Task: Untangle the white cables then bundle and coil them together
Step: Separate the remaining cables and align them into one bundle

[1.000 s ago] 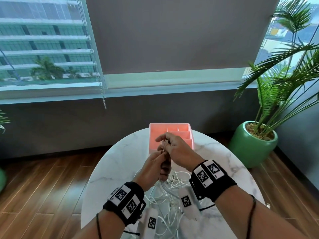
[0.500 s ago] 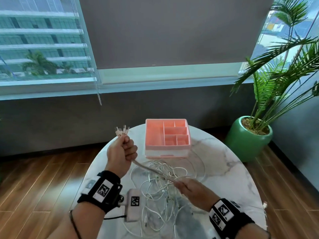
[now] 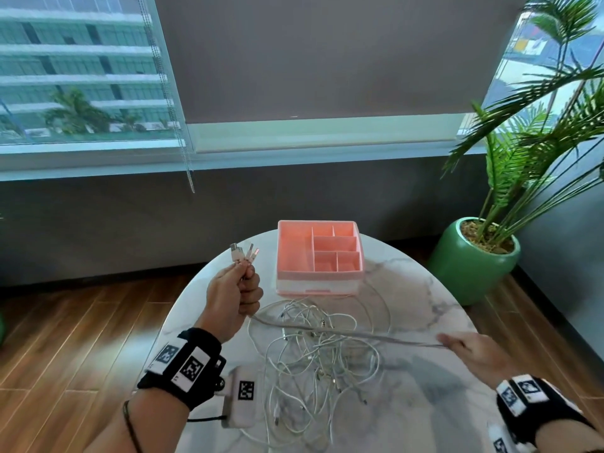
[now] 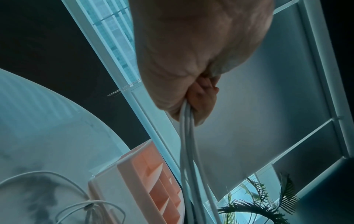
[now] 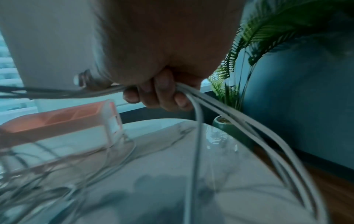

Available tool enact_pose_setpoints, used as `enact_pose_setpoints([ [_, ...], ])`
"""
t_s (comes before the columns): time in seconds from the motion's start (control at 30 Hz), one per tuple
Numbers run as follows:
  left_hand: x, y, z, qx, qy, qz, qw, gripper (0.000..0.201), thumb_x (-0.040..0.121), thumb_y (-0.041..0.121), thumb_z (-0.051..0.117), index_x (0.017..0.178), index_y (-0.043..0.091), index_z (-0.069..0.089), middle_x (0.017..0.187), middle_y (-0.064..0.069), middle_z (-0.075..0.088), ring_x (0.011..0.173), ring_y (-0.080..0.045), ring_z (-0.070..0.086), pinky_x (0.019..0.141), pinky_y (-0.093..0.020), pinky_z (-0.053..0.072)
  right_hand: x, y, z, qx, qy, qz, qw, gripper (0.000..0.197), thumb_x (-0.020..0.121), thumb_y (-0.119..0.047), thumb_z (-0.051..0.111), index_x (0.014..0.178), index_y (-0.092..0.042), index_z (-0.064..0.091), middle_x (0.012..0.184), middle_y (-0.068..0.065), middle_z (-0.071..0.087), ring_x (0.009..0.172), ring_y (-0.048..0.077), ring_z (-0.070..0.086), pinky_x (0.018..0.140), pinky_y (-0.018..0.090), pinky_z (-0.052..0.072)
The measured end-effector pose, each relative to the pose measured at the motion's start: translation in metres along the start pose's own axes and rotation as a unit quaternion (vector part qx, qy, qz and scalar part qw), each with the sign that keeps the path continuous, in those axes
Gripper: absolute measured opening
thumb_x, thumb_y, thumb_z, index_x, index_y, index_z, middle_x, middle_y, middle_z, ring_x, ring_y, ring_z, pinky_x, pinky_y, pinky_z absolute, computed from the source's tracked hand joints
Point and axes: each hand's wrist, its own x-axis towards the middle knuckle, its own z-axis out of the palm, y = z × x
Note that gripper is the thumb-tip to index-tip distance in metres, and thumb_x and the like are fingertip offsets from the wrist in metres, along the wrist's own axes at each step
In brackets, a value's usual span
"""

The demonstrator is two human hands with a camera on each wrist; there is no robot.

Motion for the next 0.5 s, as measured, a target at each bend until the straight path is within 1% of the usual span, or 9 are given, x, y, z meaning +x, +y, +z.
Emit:
enact_pose_setpoints([
  [0.07,0.0,0.003,-0.006,-0.008,0.007,-0.002,1.0,0.037,0.106,0.017,0.032,0.071,0.017,0.042,0.058,0.005,0.026,0.041,-0.005,0.019,0.038,-0.013,0.016,-0.004,0.014,-0.005,-0.016,0.035,0.041,0.998,0.065,0.085,-0.069,0.035,0.066,-0.013,0.061,0.057,-0.001,0.061,0.06,0.018,0.058,0.059,0.033,0.042],
  [0.1,-0.001,0.003,-0.008,-0.008,0.009,-0.005,1.0,0.037,0.106,0.017,0.032,0.071,0.017,0.042,0.058,0.005,0.026,0.041,-0.005,0.019,0.038,-0.013,0.015,-0.006,0.02,-0.002,-0.038,0.04,0.055,0.997,0.069,0.088,-0.068,0.033,0.074,-0.009,0.066,0.063,0.002,0.066,0.064,0.019,0.061,0.061,0.035,0.045],
  [0.17,-0.001,0.0,-0.006,0.0,0.008,-0.01,1.0,0.037,0.106,0.018,0.032,0.071,0.017,0.043,0.057,0.005,0.026,0.041,-0.005,0.019,0.037,-0.013,0.016,-0.006,0.032,0.013,-0.062,0.018,0.061,0.996,0.075,0.086,-0.074,0.026,0.083,-0.013,0.07,0.074,0.004,0.071,0.072,0.019,0.066,0.068,0.038,0.051],
  [0.23,-0.001,-0.005,-0.002,0.008,0.006,-0.014,1.0,0.037,0.107,0.018,0.033,0.071,0.017,0.043,0.057,0.005,0.027,0.042,-0.005,0.019,0.037,-0.013,0.017,-0.003,0.04,0.03,-0.081,-0.024,0.076,0.994,0.075,0.082,-0.078,0.019,0.071,-0.017,0.063,0.068,0.002,0.065,0.069,0.016,0.063,0.068,0.036,0.048],
  [0.27,0.0,-0.006,0.001,0.012,0.004,-0.016,1.0,0.037,0.107,0.018,0.033,0.071,0.017,0.043,0.057,0.005,0.027,0.042,-0.005,0.019,0.037,-0.013,0.017,-0.003,0.04,0.036,-0.095,-0.048,0.089,0.99,0.07,0.084,-0.076,0.021,0.067,-0.019,0.058,0.066,0.0,0.061,0.071,0.017,0.061,0.068,0.036,0.046],
  [0.33,0.0,-0.009,0.005,0.028,0.002,-0.017,0.999,0.037,0.107,0.018,0.033,0.071,0.017,0.042,0.057,0.005,0.027,0.043,-0.006,0.019,0.037,-0.014,0.018,-0.001,0.036,0.044,-0.117,-0.09,0.116,0.982,0.06,0.096,-0.067,0.031,0.065,-0.019,0.051,0.068,-0.002,0.056,0.079,0.019,0.061,0.07,0.035,0.042],
  [0.37,0.0,-0.011,0.006,0.038,0.003,-0.018,0.999,0.037,0.107,0.018,0.034,0.071,0.017,0.042,0.057,0.004,0.027,0.043,-0.007,0.018,0.038,-0.014,0.018,0.003,0.035,0.046,-0.118,-0.107,0.125,0.979,0.055,0.098,-0.06,0.039,0.064,-0.018,0.049,0.066,-0.002,0.055,0.08,0.019,0.061,0.067,0.033,0.039],
  [0.43,0.0,-0.013,0.007,0.053,0.005,-0.021,0.998,0.038,0.108,0.019,0.033,0.071,0.017,0.041,0.057,0.004,0.026,0.044,-0.007,0.018,0.038,-0.014,0.017,0.015,0.028,0.045,-0.082,-0.118,0.133,0.981,0.048,0.096,-0.048,0.054,0.061,-0.016,0.048,0.062,0.001,0.053,0.073,0.021,0.061,0.058,0.031,0.034],
  [0.5,0.0,-0.013,0.005,0.057,0.009,-0.027,0.998,0.037,0.108,0.019,0.033,0.071,0.017,0.041,0.057,0.004,0.026,0.043,-0.007,0.018,0.038,-0.014,0.016,0.028,0.011,0.038,-0.033,-0.1,0.113,0.988,0.041,0.095,-0.04,0.059,0.064,-0.015,0.053,0.064,0.003,0.058,0.069,0.022,0.059,0.059,0.031,0.036],
])
